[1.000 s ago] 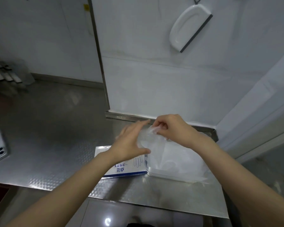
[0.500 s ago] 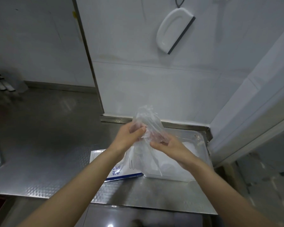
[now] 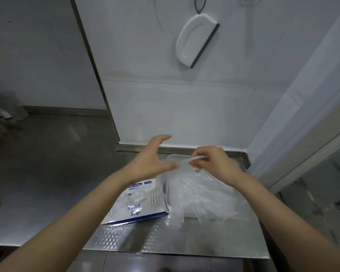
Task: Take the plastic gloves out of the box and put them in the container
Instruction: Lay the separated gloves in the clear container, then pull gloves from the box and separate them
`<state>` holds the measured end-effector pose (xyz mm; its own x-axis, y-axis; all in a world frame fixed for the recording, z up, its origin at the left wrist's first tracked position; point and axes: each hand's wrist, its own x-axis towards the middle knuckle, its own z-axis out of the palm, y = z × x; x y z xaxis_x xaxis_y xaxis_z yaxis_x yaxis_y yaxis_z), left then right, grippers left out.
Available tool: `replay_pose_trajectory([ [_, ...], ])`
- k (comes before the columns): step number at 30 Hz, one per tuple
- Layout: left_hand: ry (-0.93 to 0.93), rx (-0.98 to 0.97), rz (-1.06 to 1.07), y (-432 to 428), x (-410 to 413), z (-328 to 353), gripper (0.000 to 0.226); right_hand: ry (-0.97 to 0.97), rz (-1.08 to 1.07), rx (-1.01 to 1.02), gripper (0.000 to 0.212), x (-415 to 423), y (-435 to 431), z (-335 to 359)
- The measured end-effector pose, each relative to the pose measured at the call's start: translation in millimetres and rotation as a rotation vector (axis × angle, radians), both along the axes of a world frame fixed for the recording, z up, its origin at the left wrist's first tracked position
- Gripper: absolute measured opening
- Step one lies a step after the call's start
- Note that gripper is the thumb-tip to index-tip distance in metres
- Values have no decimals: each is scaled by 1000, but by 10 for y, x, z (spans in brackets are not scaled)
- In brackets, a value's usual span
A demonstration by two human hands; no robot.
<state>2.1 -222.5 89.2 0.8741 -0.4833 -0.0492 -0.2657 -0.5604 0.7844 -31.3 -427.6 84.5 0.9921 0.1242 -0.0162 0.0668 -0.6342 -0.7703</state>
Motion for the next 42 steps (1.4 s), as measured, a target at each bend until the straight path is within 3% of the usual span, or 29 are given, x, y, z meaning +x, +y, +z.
replay_pose_trajectory([
  [2,-150,190,-136,-146,-24,72,70,27,36,4,18,11,40,20],
  [4,-241,300,-166,-234,-3,55,37,7,41,36,6,9,53,28],
  [6,-280,299,-120,-263,62,-8,9,10,1,84,15,-1,26,-36],
  [8,-250,218,-65,-263,155,-74,7,138,-33,172,30,-26,-47,-154],
  [11,-97,91,-49,-263,264,-116,11,303,-39,235,18,-95,-156,-365],
  [13,-1,60,-60,-259,309,-150,16,295,-125,293,12,-100,-223,-436],
  [17,40,23,-22,-282,448,-182,22,109,-315,263,10,-4,-386,-322],
  [19,-53,-37,38,-358,466,-83,22,-86,-392,195,11,58,-440,-195],
  [22,-206,-279,68,-460,400,168,20,-424,-486,166,12,67,-485,24],
  [26,-395,-386,-79,-355,218,239,15,-638,-403,-49,18,-77,-636,41],
  [30,-378,-181,-270,-190,137,-212,8,-601,-152,-252,31,-251,-769,-364],
  [36,-676,338,-578,-265,219,-798,18,-114,60,-507,42,-349,-676,-919],
  [39,-644,546,-653,-400,205,-963,12,78,138,-614,53,-307,-602,-1124],
  [42,-578,821,-712,-514,195,-1090,23,208,180,-625,56,-288,-556,-1225],
])
